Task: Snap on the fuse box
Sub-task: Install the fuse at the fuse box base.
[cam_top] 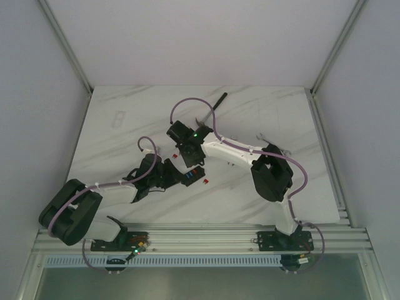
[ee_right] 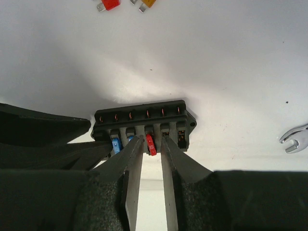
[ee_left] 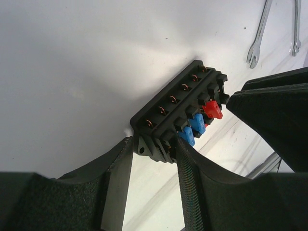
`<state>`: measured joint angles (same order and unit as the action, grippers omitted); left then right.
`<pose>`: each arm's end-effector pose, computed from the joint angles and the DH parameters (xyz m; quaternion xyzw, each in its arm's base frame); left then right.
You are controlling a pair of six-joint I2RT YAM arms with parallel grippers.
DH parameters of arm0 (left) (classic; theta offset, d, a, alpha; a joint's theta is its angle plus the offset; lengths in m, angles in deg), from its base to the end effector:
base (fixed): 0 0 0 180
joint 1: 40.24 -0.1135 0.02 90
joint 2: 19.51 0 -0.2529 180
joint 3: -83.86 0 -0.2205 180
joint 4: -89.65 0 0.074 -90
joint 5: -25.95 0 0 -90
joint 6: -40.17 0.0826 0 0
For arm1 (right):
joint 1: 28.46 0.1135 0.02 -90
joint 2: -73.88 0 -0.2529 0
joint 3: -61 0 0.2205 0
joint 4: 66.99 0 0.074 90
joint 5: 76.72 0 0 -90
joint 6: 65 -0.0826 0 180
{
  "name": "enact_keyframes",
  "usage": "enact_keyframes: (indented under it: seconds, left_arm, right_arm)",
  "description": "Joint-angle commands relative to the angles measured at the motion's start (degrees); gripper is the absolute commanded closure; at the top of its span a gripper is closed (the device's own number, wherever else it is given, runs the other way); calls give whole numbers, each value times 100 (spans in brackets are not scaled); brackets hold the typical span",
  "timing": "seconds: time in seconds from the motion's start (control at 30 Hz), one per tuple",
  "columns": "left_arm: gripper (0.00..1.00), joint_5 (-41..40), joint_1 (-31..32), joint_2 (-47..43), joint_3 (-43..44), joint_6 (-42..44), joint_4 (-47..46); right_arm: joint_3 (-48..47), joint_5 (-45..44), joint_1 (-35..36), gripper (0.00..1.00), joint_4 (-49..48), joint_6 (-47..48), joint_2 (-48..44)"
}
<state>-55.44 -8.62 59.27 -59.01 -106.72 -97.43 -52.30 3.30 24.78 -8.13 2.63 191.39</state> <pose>0.2181 -0.1488 0.1267 -0.1590 0.8690 -0.3712 0.2858 0.2671 0.3336 0.1831 -0.2383 0.9393 0.0754 0.2351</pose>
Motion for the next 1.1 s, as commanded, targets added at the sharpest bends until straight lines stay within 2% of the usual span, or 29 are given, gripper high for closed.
enact_keyframes:
  seconds: [0.0,0.2,0.77,1.07]
  left_arm:
    - [49,118,29,23,20,79,294]
    - [49,124,28,29,20,72,308]
    - [49,126,33,93,15,67,315]
    - [49,114,30,76,10,39,320]
  right_arm:
    - [9,290,-66,71,241,192,-164]
    - [-91,623,-96,74,375,424,27]
    - [-108,662,-98,81,477,629,319]
    - [-37,709,-87,100,485,652,282]
